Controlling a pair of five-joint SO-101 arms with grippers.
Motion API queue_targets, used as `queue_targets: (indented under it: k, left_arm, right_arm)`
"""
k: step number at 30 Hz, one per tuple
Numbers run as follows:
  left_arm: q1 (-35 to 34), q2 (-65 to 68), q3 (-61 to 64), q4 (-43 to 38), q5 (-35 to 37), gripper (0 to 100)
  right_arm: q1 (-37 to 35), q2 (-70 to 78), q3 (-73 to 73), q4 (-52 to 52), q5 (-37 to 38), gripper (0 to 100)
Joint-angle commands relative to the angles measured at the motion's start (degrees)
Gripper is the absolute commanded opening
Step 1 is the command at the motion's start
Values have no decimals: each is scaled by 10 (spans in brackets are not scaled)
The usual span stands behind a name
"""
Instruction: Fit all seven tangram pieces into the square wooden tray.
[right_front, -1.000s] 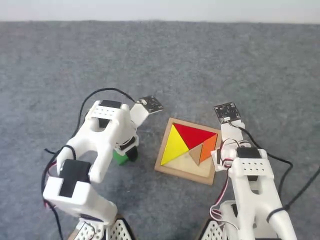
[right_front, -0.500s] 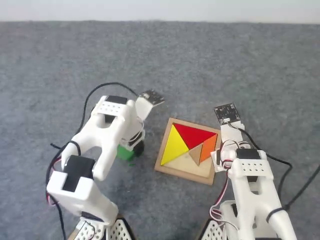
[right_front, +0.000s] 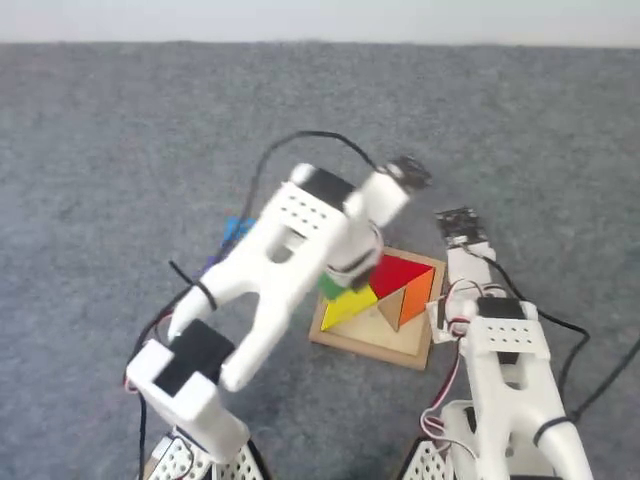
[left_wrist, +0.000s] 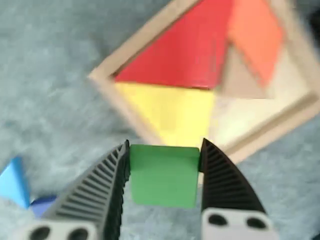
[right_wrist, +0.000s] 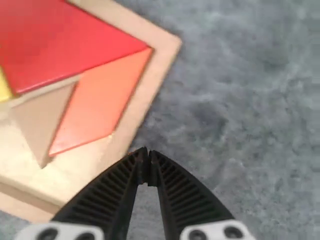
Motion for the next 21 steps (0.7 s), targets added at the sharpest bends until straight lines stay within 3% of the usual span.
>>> queue_targets:
  k: [1, 8, 21]
  left_arm:
    - [38, -6, -7, -41, 33, 105]
    - [88, -6, 56, -121, 42, 105]
    - [101, -7, 124, -167, 59, 125]
  right_arm:
    - [51, -15, -20, -6, -11, 10]
    - [122, -15, -25, 7, -9, 10]
    - [124, -15, -25, 6, -7, 10]
